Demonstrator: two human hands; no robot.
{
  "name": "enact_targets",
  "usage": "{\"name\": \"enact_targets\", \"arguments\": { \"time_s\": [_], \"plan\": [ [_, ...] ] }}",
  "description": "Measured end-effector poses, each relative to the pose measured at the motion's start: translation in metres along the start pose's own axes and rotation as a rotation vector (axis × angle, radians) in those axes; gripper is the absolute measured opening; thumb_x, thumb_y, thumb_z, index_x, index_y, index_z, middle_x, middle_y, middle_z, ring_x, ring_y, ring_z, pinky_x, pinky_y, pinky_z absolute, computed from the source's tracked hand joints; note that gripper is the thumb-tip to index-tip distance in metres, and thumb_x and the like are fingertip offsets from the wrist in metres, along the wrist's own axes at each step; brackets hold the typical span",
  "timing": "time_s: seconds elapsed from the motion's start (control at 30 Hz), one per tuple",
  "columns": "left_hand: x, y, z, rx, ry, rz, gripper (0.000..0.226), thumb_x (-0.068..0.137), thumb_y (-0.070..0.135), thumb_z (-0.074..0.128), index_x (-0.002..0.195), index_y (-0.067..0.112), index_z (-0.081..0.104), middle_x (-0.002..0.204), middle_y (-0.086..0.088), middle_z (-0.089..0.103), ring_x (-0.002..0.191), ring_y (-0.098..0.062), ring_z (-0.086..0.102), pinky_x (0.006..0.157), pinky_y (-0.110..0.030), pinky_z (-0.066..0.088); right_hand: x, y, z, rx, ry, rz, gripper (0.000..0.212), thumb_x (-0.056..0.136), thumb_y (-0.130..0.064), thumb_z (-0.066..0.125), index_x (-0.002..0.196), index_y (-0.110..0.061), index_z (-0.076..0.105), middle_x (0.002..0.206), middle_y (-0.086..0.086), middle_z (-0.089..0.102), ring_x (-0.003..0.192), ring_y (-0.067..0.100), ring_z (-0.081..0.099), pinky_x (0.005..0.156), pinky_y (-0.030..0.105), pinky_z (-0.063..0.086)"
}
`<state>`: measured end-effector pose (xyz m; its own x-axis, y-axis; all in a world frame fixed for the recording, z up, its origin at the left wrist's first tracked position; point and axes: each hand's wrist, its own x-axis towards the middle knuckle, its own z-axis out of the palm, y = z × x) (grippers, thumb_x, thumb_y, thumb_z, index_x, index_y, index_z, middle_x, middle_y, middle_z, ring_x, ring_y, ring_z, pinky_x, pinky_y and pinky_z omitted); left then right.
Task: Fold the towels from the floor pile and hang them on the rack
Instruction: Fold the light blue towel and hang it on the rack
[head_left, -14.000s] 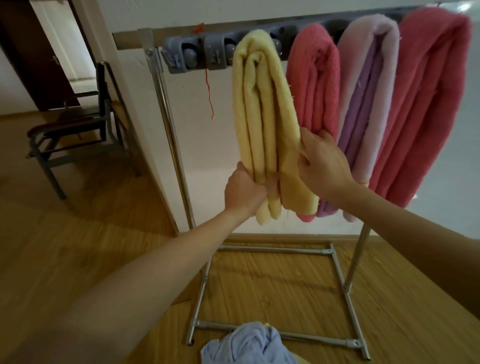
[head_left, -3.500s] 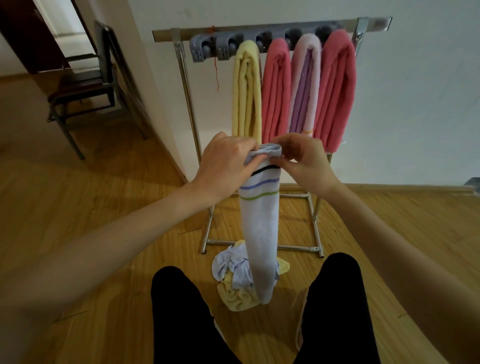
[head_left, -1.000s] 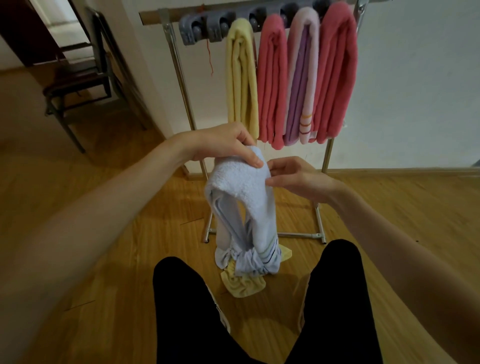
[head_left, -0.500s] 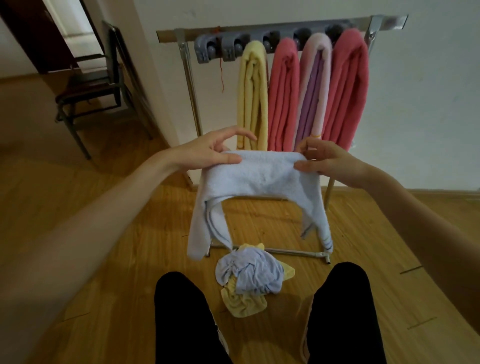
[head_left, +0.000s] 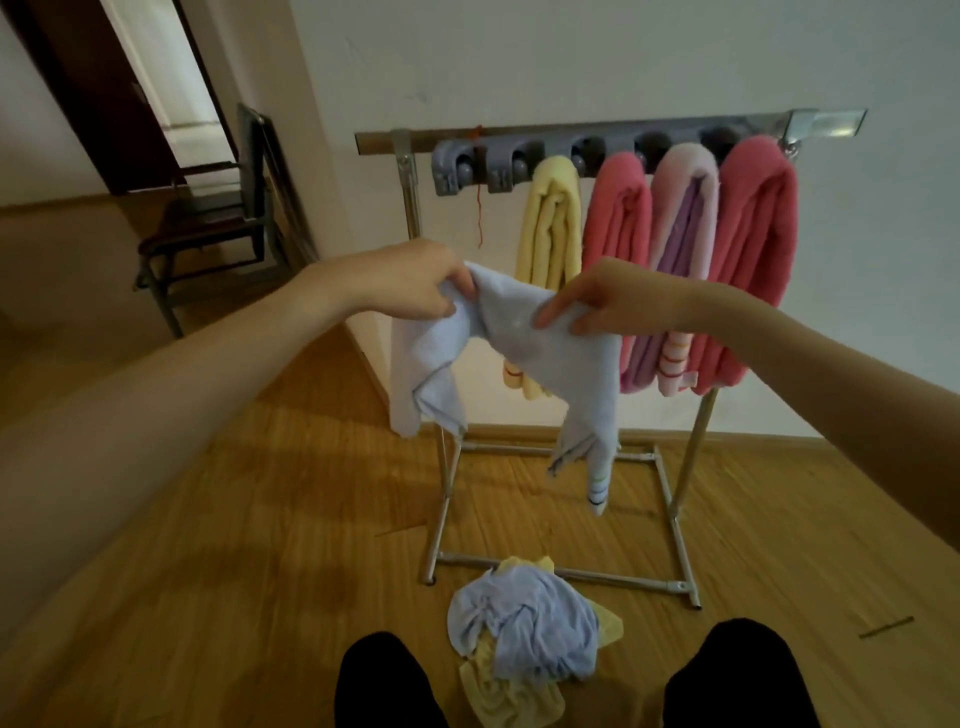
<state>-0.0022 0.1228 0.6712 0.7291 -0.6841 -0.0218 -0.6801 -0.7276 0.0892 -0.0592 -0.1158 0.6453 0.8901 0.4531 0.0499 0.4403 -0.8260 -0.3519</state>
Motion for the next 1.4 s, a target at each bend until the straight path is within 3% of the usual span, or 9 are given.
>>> {"name": "enact_targets", "arguments": {
  "time_s": [0.13, 0.27, 0.37, 0.6, 0.7, 0.8, 1.03, 1.2, 1.4],
  "plan": [
    [0.029, -0.028, -0.018, 0.085, 0.224, -0.07, 0.043, 0.087, 0.018, 0.063, 0.129, 0.015, 0.053, 0.112, -0.009, 0.058, 0.096, -0.024, 0.057, 0.071, -0.03, 0.045, 0.049, -0.004, -0.006, 0.119, 0.292, 0.117, 0.042, 0.088, -0.014, 0.063, 0.13, -0.014, 0.056, 0.124, 0.006, 0.055, 0.105, 0.012, 0.049, 0.086, 0.022, 0.038],
    [0.058, -0.053, -0.038, 0.133, 0.365, -0.044, 0.041, 0.074, 0.009, 0.069, 0.114, 0.009, 0.062, 0.104, -0.014, 0.061, 0.088, -0.028, 0.058, 0.072, -0.047, 0.052, 0.101, -0.012, -0.009, 0.134, 0.588, 0.145, 0.043, 0.084, -0.006, 0.063, 0.127, -0.004, 0.056, 0.122, 0.015, 0.059, 0.106, 0.021, 0.056, 0.077, 0.017, 0.036],
    [0.079, -0.066, -0.048, 0.136, 0.476, -0.048, 0.04, 0.074, 0.0, 0.065, 0.114, 0.006, 0.063, 0.102, -0.017, 0.059, 0.088, -0.031, 0.059, 0.068, -0.043, 0.05, 0.132, -0.012, -0.01, 0.034, 0.746, 0.241, 0.043, 0.087, -0.006, 0.055, 0.13, -0.007, 0.051, 0.129, 0.014, 0.053, 0.116, 0.024, 0.052, 0.076, 0.013, 0.031],
    [0.123, -0.079, -0.045, 0.098, 0.67, -0.024, 0.043, 0.081, 0.0, 0.059, 0.123, 0.006, 0.054, 0.118, -0.016, 0.049, 0.106, -0.032, 0.052, 0.083, -0.038, 0.045, 0.176, -0.011, 0.001, -0.02, 1.055, 0.285, 0.049, 0.081, 0.006, 0.048, 0.129, -0.004, 0.042, 0.121, 0.017, 0.043, 0.098, 0.031, 0.049, 0.078, 0.039, 0.045],
    [0.14, -0.074, -0.034, 0.141, 0.733, -0.033, 0.034, 0.085, 0.002, 0.055, 0.119, 0.005, 0.054, 0.119, -0.015, 0.048, 0.102, -0.032, 0.053, 0.072, -0.033, 0.04, 0.191, -0.006, 0.008, -0.123, 1.039, 0.367, 0.053, 0.086, 0.004, 0.049, 0.136, -0.003, 0.034, 0.13, 0.018, 0.039, 0.1, 0.029, 0.048, 0.083, 0.037, 0.045],
    [0.155, -0.073, -0.016, 0.132, 0.767, -0.057, 0.034, 0.085, 0.0, 0.053, 0.119, 0.004, 0.054, 0.121, -0.013, 0.048, 0.103, -0.031, 0.053, 0.075, -0.036, 0.046, 0.198, 0.006, 0.02, -0.215, 1.015, 0.394, 0.06, 0.086, 0.006, 0.048, 0.142, 0.0, 0.027, 0.136, 0.019, 0.035, 0.102, 0.027, 0.047, 0.085, 0.035, 0.046],
    [0.183, -0.09, 0.026, 0.098, 0.848, 0.012, 0.037, 0.09, 0.002, 0.055, 0.127, 0.004, 0.05, 0.12, -0.013, 0.052, 0.099, -0.024, 0.059, 0.074, -0.036, 0.055, 0.203, 0.036, 0.043, -0.364, 0.998, 0.311, 0.07, 0.072, 0.013, 0.061, 0.137, 0.006, 0.036, 0.137, 0.026, 0.04, 0.108, 0.033, 0.054, 0.085, 0.037, 0.051],
    [0.192, -0.105, 0.059, 0.053, 0.866, 0.092, 0.034, 0.092, 0.005, 0.056, 0.125, 0.003, 0.051, 0.115, -0.013, 0.055, 0.1, -0.026, 0.058, 0.079, -0.039, 0.053, 0.201, 0.047, 0.052, -0.563, 0.935, 0.317, 0.07, 0.055, 0.007, 0.076, 0.122, 0.004, 0.053, 0.123, 0.024, 0.055, 0.075, 0.026, 0.062, 0.058, 0.032, 0.05],
    [0.173, -0.105, 0.093, 0.079, 0.934, 0.167, 0.037, 0.092, 0.004, 0.054, 0.129, 0.003, 0.049, 0.116, -0.014, 0.052, 0.097, -0.024, 0.055, 0.077, -0.035, 0.052, 0.192, 0.07, 0.064, -0.653, 0.95, 0.156, 0.071, 0.065, 0.01, 0.07, 0.132, 0.005, 0.047, 0.119, 0.026, 0.057, 0.064, 0.027, 0.059, 0.056, 0.034, 0.052]
  ]
}}
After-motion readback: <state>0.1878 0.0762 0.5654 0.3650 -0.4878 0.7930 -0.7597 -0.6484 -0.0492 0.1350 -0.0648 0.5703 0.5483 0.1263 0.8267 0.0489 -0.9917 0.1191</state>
